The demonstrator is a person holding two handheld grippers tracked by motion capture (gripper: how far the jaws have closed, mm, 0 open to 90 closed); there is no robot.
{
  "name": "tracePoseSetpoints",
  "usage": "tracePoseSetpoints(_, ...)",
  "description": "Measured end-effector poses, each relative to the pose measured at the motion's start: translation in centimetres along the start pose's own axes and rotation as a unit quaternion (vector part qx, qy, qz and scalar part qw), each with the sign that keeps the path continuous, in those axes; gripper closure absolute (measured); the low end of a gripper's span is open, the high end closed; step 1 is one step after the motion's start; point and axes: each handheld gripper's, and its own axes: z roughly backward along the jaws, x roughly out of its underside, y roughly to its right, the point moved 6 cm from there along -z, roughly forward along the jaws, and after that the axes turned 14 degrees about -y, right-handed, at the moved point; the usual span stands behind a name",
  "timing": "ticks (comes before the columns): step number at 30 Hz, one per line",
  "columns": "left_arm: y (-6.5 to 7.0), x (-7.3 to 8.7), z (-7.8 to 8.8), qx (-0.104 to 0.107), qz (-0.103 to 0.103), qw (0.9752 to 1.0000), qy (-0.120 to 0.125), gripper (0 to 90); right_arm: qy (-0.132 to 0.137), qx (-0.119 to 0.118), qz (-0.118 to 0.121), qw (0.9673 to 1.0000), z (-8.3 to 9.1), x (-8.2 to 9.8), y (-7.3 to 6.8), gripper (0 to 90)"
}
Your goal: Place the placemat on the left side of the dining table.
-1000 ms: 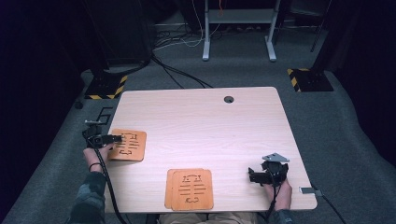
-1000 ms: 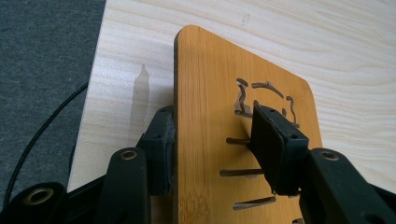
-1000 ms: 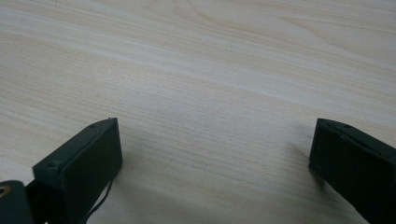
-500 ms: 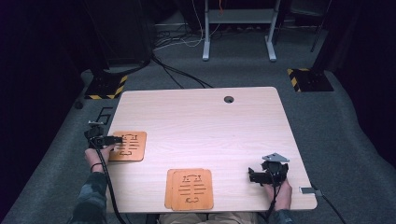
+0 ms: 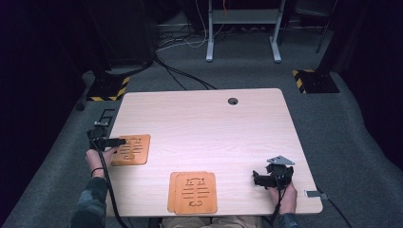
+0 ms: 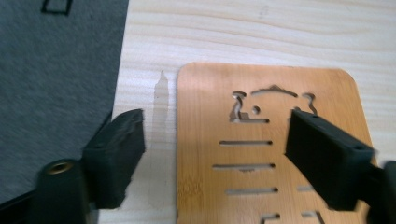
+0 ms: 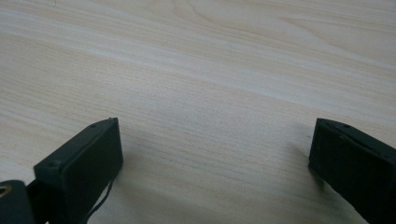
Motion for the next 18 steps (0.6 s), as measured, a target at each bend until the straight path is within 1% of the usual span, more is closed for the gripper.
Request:
tracePoseSetpoints(2, 0.3, 0.3, 0.7, 0.008, -0.003, 0.9999, 0.013, 14.5, 0.000, 0.000, 0.000, 1.0000, 0.0, 0.0, 0.0, 1.9)
tracePoseSetpoints(3, 0.4, 0.5, 0.9, 0.014, -0.003, 0.9998, 0.014, 13.8, 0.000, 0.000, 0.000, 1.0000, 0.0, 0.0, 0.0, 1.9)
tracePoseSetpoints(6, 0.6, 1.4, 1.9, 0.030, -0.011, 0.9992, 0.024, 10.9, 0.000, 0.000, 0.000, 1.0000, 0.0, 0.0, 0.0, 1.9)
tracePoseSetpoints(7, 0.8, 1.6, 2.0, 0.032, -0.014, 0.9989, 0.030, 9.8, 0.000, 0.000, 0.000, 1.0000, 0.0, 0.0, 0.0, 1.9)
tracePoseSetpoints(9, 1.1, 2.3, 2.5, 0.041, -0.026, 0.9981, 0.038, 7.7, 0.000, 0.000, 0.000, 1.0000, 0.0, 0.0, 0.0, 1.9)
tracePoseSetpoints(11, 1.6, 3.3, 2.9, 0.060, -0.033, 0.9965, 0.047, 7.6, 0.000, 0.000, 0.000, 1.0000, 0.0, 0.0, 0.0, 1.9)
tracePoseSetpoints(15, 2.3, 5.0, 3.3, 0.065, -0.047, 0.9951, 0.058, 6.4, 0.000, 0.000, 0.000, 1.0000, 0.0, 0.0, 0.0, 1.9)
tracePoseSetpoints(18, 2.8, 6.5, 3.5, 0.054, -0.055, 0.9953, 0.059, 5.4, 0.000, 0.000, 0.000, 1.0000, 0.0, 0.0, 0.0, 1.9)
